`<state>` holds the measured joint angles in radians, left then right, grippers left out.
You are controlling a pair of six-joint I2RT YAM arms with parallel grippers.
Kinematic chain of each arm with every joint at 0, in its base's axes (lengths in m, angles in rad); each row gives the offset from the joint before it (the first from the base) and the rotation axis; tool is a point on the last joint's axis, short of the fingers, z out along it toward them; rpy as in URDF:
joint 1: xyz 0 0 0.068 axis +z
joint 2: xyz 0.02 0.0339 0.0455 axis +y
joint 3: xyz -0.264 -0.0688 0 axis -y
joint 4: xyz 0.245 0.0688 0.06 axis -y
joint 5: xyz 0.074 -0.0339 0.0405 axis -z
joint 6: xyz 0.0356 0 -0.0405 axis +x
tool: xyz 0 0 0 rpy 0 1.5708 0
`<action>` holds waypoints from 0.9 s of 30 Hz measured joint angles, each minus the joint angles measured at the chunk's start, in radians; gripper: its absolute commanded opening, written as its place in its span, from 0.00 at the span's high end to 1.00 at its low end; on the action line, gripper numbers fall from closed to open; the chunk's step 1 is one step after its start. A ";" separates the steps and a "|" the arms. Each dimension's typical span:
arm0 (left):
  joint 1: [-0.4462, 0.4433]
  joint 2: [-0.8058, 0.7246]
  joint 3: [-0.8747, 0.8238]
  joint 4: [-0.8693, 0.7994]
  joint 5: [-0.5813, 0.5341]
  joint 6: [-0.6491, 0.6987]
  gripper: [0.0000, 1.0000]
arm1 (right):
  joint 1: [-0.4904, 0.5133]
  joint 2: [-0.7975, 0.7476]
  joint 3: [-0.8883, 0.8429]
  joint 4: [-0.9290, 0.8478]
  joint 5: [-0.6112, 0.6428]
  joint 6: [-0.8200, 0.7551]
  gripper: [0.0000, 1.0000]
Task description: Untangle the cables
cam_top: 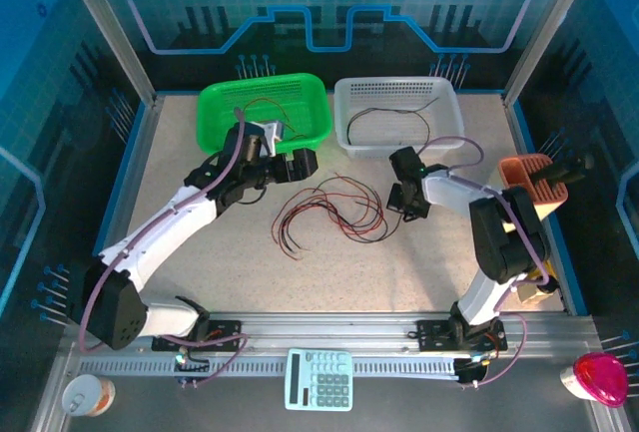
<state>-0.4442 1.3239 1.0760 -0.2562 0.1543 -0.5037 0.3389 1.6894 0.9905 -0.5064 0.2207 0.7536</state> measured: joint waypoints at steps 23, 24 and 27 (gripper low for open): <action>-0.186 0.035 -0.050 0.242 0.143 0.199 0.10 | 0.278 -0.440 0.424 -0.052 -0.149 -0.138 1.00; -0.190 0.048 -0.050 0.254 0.143 0.197 0.12 | 0.291 -0.440 0.435 -0.051 -0.151 -0.139 1.00; -0.194 0.076 -0.050 0.284 0.147 0.195 0.20 | 0.326 -0.440 0.458 -0.055 -0.151 -0.145 1.00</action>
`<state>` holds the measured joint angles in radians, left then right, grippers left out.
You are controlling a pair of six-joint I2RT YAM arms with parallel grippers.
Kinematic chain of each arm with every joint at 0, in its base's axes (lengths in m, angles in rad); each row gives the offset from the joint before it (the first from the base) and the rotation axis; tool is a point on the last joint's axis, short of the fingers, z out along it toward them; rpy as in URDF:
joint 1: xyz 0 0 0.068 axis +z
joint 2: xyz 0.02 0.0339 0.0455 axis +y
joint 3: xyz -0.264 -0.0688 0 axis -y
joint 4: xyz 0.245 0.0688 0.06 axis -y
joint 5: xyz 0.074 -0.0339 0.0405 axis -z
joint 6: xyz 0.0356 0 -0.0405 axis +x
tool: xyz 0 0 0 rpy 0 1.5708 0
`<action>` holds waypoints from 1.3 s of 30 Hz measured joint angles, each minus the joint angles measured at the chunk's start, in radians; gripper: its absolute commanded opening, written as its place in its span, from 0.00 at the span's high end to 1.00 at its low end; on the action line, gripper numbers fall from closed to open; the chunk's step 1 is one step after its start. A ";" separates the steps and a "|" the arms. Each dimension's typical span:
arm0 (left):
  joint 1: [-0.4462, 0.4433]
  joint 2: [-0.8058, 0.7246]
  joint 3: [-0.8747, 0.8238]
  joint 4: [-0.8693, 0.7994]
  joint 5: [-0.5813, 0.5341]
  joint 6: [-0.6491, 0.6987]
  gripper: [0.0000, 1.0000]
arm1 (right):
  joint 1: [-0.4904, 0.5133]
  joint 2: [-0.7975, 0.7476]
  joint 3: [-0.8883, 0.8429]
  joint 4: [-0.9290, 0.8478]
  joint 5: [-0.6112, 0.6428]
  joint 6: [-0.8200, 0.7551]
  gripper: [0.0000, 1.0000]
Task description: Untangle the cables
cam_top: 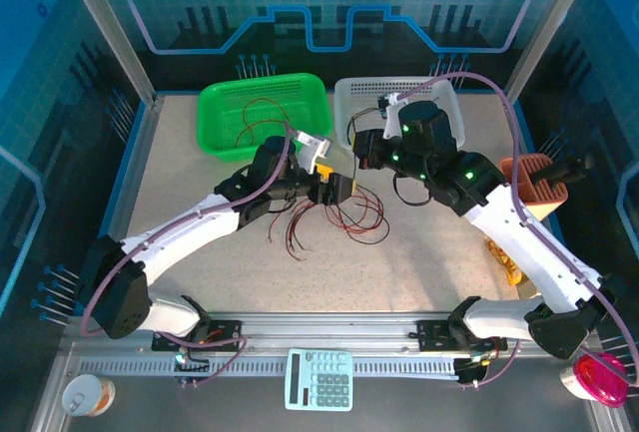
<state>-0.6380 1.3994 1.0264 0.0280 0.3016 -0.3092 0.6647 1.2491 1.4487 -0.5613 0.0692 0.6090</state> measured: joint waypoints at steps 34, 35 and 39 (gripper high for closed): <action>-0.013 0.127 -0.168 0.248 0.002 -0.061 0.75 | -0.019 -0.059 0.227 0.199 -0.116 0.030 1.00; -0.013 0.130 -0.174 0.251 0.002 -0.063 0.76 | -0.028 -0.060 0.227 0.206 -0.119 0.035 1.00; -0.013 0.132 -0.198 0.269 0.002 -0.066 0.77 | -0.065 -0.062 0.227 0.233 -0.127 0.052 1.00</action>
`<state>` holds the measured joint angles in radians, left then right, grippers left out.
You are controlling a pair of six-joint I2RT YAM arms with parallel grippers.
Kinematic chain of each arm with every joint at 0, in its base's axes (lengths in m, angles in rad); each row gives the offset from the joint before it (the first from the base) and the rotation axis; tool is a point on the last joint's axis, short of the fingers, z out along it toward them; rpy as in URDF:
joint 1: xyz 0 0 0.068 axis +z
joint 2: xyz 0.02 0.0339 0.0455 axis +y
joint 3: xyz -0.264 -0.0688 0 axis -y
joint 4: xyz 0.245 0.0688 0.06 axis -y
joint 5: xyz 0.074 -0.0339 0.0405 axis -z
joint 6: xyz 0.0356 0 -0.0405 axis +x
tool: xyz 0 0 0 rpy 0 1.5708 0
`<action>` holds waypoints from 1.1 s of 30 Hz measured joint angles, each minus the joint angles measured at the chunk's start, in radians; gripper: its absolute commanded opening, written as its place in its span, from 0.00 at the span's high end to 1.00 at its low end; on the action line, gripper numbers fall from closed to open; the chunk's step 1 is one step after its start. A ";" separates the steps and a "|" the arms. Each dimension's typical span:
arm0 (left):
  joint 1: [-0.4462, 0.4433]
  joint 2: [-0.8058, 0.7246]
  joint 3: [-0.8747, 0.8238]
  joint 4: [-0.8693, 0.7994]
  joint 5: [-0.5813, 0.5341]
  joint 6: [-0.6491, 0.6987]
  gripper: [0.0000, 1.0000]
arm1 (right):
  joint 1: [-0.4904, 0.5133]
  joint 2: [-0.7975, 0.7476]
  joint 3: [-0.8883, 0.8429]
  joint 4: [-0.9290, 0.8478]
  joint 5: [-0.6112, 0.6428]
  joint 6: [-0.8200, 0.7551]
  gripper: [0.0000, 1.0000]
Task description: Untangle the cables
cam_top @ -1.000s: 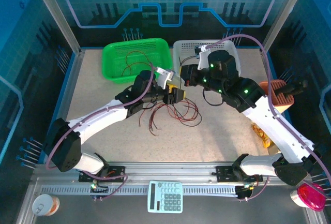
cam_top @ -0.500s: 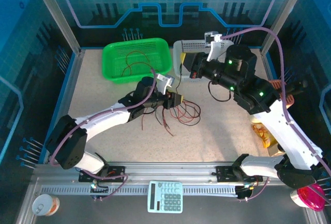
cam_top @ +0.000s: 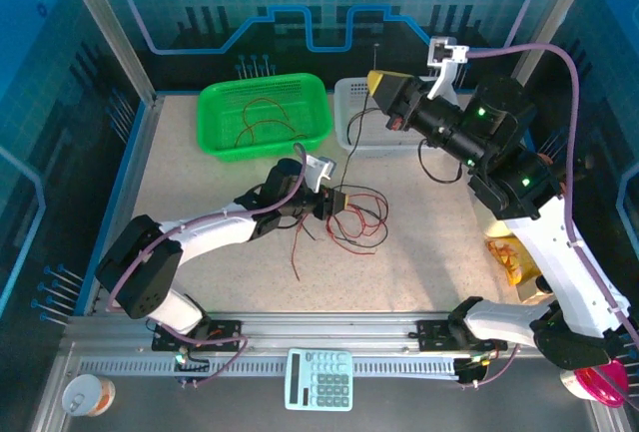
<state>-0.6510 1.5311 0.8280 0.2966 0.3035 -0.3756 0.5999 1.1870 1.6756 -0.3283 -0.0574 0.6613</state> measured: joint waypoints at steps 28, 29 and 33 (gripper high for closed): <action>0.000 0.005 -0.111 0.055 -0.010 -0.053 0.45 | -0.282 -0.005 0.004 0.449 0.004 0.102 1.00; 0.000 0.002 -0.111 0.055 -0.010 -0.061 0.41 | -0.285 0.006 0.012 0.451 0.004 0.101 1.00; 0.000 -0.047 -0.110 0.049 -0.010 -0.078 0.25 | -0.294 0.061 0.051 0.453 0.012 0.079 1.00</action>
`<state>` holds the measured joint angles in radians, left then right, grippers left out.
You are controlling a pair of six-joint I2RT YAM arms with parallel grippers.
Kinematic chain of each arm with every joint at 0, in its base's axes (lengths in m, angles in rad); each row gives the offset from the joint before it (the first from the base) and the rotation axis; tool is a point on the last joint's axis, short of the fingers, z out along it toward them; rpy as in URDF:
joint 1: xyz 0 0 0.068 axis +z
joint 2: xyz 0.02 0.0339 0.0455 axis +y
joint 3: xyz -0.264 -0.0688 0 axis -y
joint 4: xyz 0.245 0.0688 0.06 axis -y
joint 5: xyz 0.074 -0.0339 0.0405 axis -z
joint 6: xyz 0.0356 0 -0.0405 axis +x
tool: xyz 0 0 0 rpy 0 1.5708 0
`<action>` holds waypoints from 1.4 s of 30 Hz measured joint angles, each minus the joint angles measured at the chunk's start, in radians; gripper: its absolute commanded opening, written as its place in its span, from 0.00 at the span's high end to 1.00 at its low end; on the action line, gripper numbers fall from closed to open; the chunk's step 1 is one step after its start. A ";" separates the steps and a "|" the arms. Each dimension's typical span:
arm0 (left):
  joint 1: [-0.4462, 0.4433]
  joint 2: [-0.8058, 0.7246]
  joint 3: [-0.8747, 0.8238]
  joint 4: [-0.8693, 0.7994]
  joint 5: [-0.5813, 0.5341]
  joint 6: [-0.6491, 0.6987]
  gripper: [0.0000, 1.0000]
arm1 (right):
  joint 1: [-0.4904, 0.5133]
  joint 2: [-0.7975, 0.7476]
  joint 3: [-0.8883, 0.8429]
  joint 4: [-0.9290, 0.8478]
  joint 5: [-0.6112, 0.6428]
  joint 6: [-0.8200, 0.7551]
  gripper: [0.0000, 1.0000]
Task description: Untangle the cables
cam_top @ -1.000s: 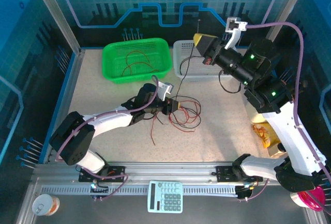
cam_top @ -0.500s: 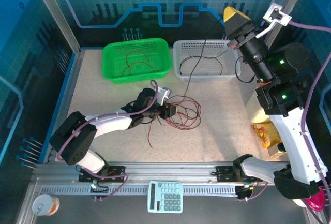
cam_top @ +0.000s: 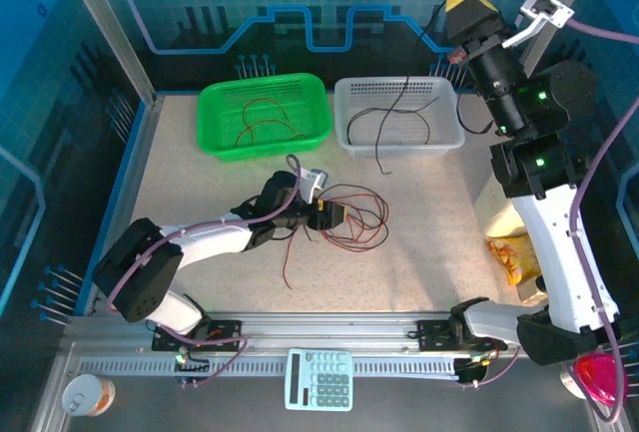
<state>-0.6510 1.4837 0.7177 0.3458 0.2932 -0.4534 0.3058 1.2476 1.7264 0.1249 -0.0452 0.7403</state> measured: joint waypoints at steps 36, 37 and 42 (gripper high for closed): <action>0.000 -0.314 0.113 -0.184 -0.124 -0.017 0.01 | 0.003 0.667 0.085 -0.193 0.269 -0.261 1.00; 0.000 -0.314 0.113 -0.184 -0.124 -0.017 0.01 | 0.003 0.679 0.085 -0.221 0.293 -0.269 1.00; 0.000 -0.314 0.113 -0.184 -0.125 -0.019 0.01 | -0.015 0.793 0.163 -0.446 0.404 -0.270 1.00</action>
<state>-0.6510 1.1698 0.8303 0.1616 0.1684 -0.4725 0.2909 2.0411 1.8889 -0.3210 0.3588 0.4698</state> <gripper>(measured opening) 0.993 0.062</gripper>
